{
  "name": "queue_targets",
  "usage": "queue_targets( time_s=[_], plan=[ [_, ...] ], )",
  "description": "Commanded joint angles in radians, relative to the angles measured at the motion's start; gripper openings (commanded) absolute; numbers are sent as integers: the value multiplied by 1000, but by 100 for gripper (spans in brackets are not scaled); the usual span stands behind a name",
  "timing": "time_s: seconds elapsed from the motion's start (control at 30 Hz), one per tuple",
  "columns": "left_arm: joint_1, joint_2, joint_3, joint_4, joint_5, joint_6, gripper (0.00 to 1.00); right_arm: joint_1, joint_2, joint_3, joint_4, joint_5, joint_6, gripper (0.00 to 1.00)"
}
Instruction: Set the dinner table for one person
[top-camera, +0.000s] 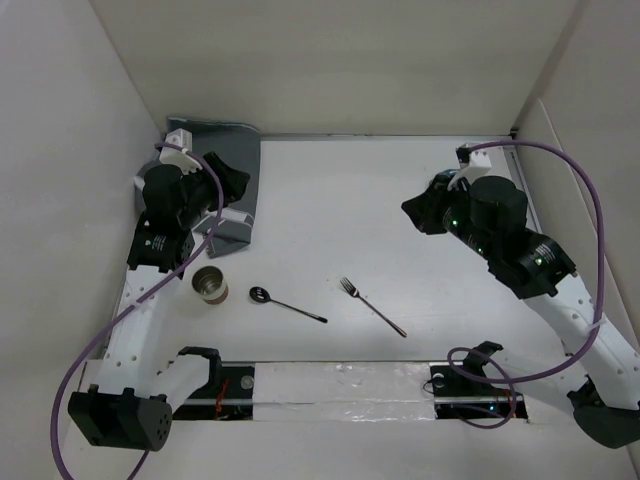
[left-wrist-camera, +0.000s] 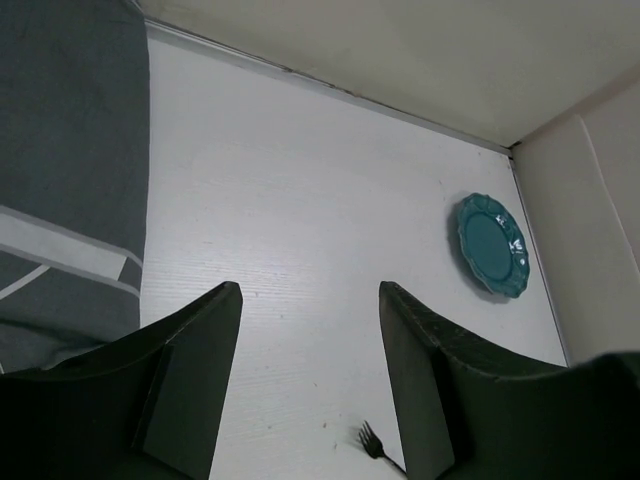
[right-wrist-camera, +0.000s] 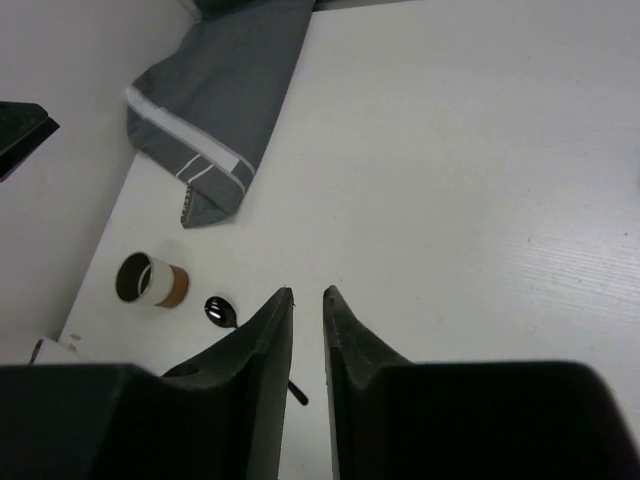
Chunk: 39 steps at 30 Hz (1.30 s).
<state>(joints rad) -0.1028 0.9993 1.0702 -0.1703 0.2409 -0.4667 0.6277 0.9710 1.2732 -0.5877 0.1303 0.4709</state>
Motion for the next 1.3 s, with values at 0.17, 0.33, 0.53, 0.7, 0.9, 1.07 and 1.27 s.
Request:
queue_targets(
  time_s=[0.17, 0.33, 0.53, 0.7, 0.9, 1.07, 1.27],
  plan=[
    [8, 19, 80, -44, -124, 59, 26, -5, 12, 26, 8, -49, -31, 0],
    [18, 82, 109, -161, -329, 60, 0, -5, -29, -72, 60, -95, -5, 0],
    [37, 182, 100, -186, -509, 56, 22, -5, -34, -159, 54, -123, -6, 0],
    [100, 317, 118, -181, -350, 83, 46, -5, 8, -172, 61, -175, -5, 0],
    [-83, 571, 269, -366, -488, 214, 49, -5, 55, -193, 127, -201, 3, 9],
    [-83, 668, 270, -345, -457, 212, 58, -14, 106, -138, 94, -219, -37, 45],
    [-92, 817, 300, -340, -410, 201, 59, -23, 118, -115, 86, -230, -54, 56]
  ],
)
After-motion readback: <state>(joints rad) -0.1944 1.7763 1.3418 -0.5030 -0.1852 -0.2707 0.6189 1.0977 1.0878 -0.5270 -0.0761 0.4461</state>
